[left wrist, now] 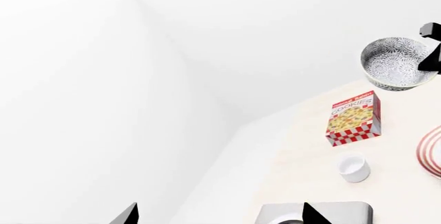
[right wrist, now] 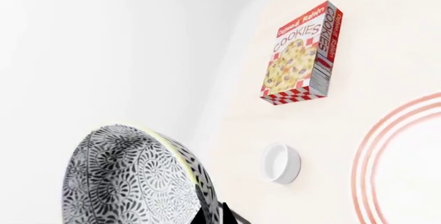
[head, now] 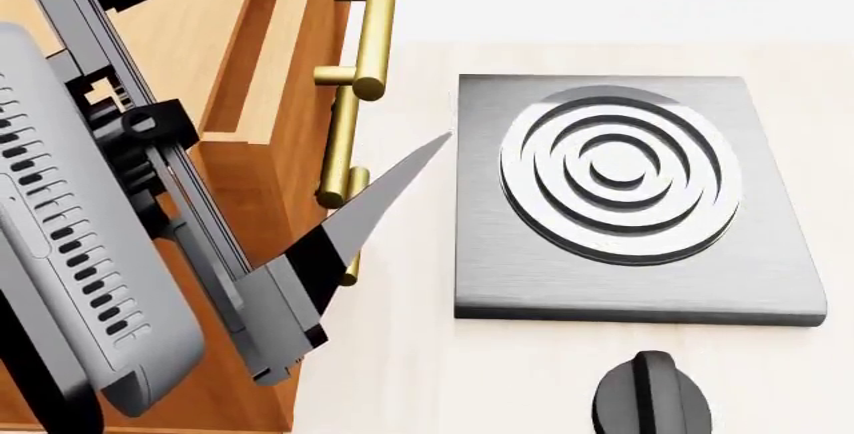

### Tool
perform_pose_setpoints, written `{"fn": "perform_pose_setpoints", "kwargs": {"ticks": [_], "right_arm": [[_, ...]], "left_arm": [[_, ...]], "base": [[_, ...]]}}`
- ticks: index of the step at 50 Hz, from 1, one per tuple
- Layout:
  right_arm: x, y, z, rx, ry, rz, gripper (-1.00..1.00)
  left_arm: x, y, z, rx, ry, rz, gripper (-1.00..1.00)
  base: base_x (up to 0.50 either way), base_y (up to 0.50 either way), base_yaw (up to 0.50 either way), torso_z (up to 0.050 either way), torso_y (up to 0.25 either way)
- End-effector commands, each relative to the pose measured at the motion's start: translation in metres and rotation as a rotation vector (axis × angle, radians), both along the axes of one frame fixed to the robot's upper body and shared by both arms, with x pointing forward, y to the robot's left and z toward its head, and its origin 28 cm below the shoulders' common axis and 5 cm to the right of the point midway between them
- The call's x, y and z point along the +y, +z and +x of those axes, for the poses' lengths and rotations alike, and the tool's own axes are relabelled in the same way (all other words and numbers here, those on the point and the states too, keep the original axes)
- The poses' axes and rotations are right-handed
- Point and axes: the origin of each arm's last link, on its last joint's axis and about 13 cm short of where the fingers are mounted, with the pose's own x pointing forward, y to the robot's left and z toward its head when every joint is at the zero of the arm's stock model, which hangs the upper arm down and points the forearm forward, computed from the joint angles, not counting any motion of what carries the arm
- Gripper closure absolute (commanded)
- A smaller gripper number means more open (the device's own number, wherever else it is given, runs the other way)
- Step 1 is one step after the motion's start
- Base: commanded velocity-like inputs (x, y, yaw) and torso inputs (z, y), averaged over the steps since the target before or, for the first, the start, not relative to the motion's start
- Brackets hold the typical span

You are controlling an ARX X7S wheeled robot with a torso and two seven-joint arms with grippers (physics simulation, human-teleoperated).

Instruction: Pick the akita bowl on the wooden cabinet and place it on the plate.

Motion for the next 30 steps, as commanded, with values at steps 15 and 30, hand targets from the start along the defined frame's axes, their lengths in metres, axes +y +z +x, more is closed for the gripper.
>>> {"fn": "perform_pose_setpoints", "kwargs": {"ticks": [15,30], "right_arm": [[0.004,0.002,-0.0072,0.032,-0.086,0.081,1.0],[0.0009,-0.0049,-0.005,0.02,-0.087,0.107,1.0]], "left_arm": [[0.0019,-0.0018,0.0011,0.003,0.006,-0.008,-1.0],[0.0021,-0.0036,0.0024,0.007,0.006,-0.012,-1.0]], "base": [[0.0,0.0,0.0,0.0,0.001],[0.0,0.0,0.0,0.001,0.0]]}}
